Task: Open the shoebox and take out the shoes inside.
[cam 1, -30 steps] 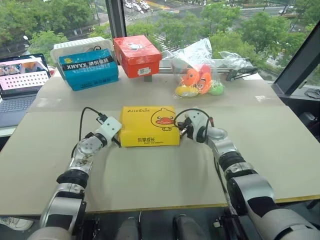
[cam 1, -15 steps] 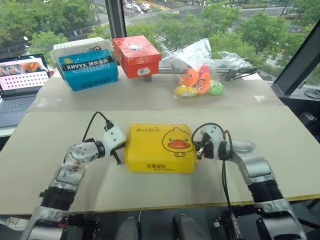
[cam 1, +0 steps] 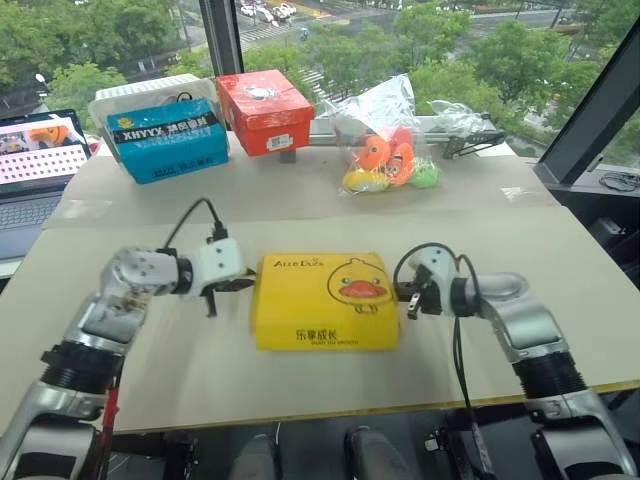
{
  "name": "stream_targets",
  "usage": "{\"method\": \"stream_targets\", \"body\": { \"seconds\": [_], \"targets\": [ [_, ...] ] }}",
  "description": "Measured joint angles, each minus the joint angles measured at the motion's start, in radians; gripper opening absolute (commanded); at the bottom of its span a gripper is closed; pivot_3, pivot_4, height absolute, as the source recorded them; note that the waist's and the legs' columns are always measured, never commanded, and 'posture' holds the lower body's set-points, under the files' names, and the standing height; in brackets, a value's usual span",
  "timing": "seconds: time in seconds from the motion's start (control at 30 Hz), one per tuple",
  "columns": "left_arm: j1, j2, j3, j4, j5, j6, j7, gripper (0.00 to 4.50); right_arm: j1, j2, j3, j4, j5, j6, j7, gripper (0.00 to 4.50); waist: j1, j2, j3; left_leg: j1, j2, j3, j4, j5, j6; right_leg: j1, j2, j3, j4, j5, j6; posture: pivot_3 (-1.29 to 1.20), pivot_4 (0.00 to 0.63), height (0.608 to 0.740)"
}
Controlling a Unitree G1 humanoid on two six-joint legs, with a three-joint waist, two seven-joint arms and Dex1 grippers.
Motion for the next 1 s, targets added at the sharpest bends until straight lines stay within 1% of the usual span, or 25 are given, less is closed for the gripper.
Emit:
{"method": "stream_targets", "body": {
  "seconds": [0.1,0.23,0.3,0.37,0.47,0.5,0.57,0.67,0.73,0.77,0.83,0.9,0.97,1.0],
  "targets": [
    [0.000,0.042,0.007,0.025,0.007,-0.033,-0.010,3.05,-0.003,-0.055,-0.002,0.041,-0.013,-0.038,0.005,0.00,0.002,0.000,0.000,0.000,0.000,0.000,0.000,0.000,0.000,0.000,0.000,0.000,0.000,-0.001,0.000,0.00,0.150,0.740],
    [0.001,0.070,0.009,0.024,0.004,-0.061,-0.034,4.41,-0.003,-0.097,-0.001,0.046,-0.010,-0.059,0.040,0.00,0.002,0.000,0.000,0.000,0.000,0.000,0.000,0.000,0.000,0.000,0.000,0.000,0.000,-0.001,0.000,0.00,0.150,0.740],
    [0.001,0.096,0.017,0.014,-0.015,-0.053,-0.066,4.47,-0.003,-0.140,-0.002,0.027,-0.006,-0.052,0.072,0.00,0.002,0.000,0.001,0.000,0.000,0.000,0.001,0.000,0.000,0.000,0.000,0.000,0.001,-0.001,0.000,0.00,0.150,0.740],
    [0.001,0.123,0.054,-0.014,-0.080,-0.010,-0.113,4.47,-0.003,-0.188,-0.015,-0.020,0.030,-0.013,0.112,0.00,0.001,0.000,0.001,0.000,0.000,0.000,0.001,0.000,0.000,-0.001,0.000,0.000,0.002,-0.001,0.000,0.00,0.150,0.740],
    [-0.007,0.172,0.145,-0.132,-0.281,0.175,-0.219,4.47,-0.015,-0.267,-0.052,-0.151,0.124,0.095,0.191,0.00,0.000,0.000,0.002,-0.001,0.001,0.000,0.000,0.000,0.000,-0.002,0.000,0.000,0.002,-0.001,0.000,0.00,0.150,0.740],
    [-0.015,0.182,0.161,-0.159,-0.327,0.226,-0.233,4.47,-0.019,-0.282,-0.059,-0.181,0.147,0.119,0.204,0.00,0.000,0.000,0.002,-0.001,0.001,0.000,0.000,0.000,0.000,-0.002,0.000,0.000,0.002,-0.001,0.000,0.00,0.150,0.740],
    [-0.062,0.214,0.206,-0.227,-0.463,0.383,-0.262,4.47,-0.040,-0.323,-0.081,-0.284,0.233,0.215,0.247,0.00,0.001,0.000,0.004,-0.001,0.001,0.000,0.001,0.000,0.000,-0.002,0.001,0.000,0.002,-0.001,0.000,0.00,0.150,0.740],
    [-0.148,0.240,0.241,-0.272,-0.571,0.510,-0.262,4.47,-0.051,-0.351,-0.089,-0.394,0.318,0.302,0.273,0.00,0.001,0.000,0.004,0.001,0.001,0.000,0.001,0.000,0.000,-0.001,0.001,-0.001,0.002,-0.002,0.000,0.00,0.150,0.740],
    [-0.203,0.256,0.257,-0.284,-0.624,0.580,-0.258,4.47,-0.021,-0.380,-0.073,-0.462,0.345,0.332,0.293,0.00,0.002,0.000,0.004,0.001,0.001,0.000,0.001,0.000,0.000,0.000,0.001,-0.001,0.002,-0.002,0.000,0.00,0.150,0.740],
    [-0.221,0.260,0.261,-0.286,-0.637,0.597,-0.254,4.47,0.001,-0.383,-0.065,-0.479,0.347,0.334,0.297,0.00,0.003,0.000,0.004,0.001,0.001,0.000,0.001,0.000,0.000,0.000,0.001,-0.001,0.002,-0.002,0.000,0.00,0.150,0.740],
    [-0.249,0.262,0.262,-0.288,-0.659,0.622,-0.241,4.47,0.040,-0.354,-0.042,-0.479,0.363,0.348,0.288,0.00,0.003,-0.001,0.005,0.001,0.001,0.000,0.002,0.000,0.000,0.000,0.000,-0.001,0.002,-0.002,0.000,0.00,0.150,0.740],
    [-0.259,0.266,0.261,-0.292,-0.668,0.640,-0.236,4.47,0.060,-0.288,-0.030,-0.452,0.393,0.368,0.270,0.00,0.000,-0.002,0.005,0.001,0.000,0.000,0.002,0.000,0.000,0.000,0.000,0.000,0.002,-0.002,0.000,0.00,0.150,0.740],
    [-0.267,0.269,0.260,-0.300,-0.681,0.659,-0.230,4.47,0.077,-0.275,-0.029,-0.407,0.412,0.375,0.267,0.00,0.000,-0.002,0.006,0.001,0.000,0.000,0.003,0.000,0.000,0.000,0.000,0.000,0.003,-0.002,0.000,0.00,0.150,0.740],
    [-0.267,0.275,0.260,-0.305,-0.688,0.661,-0.229,4.47,0.089,-0.285,-0.027,-0.382,0.409,0.371,0.272,0.00,0.001,-0.002,0.006,0.001,0.000,0.000,0.003,0.000,0.000,0.000,0.000,0.000,0.003,-0.002,0.000,0.00,0.150,0.740]
  ]
}}
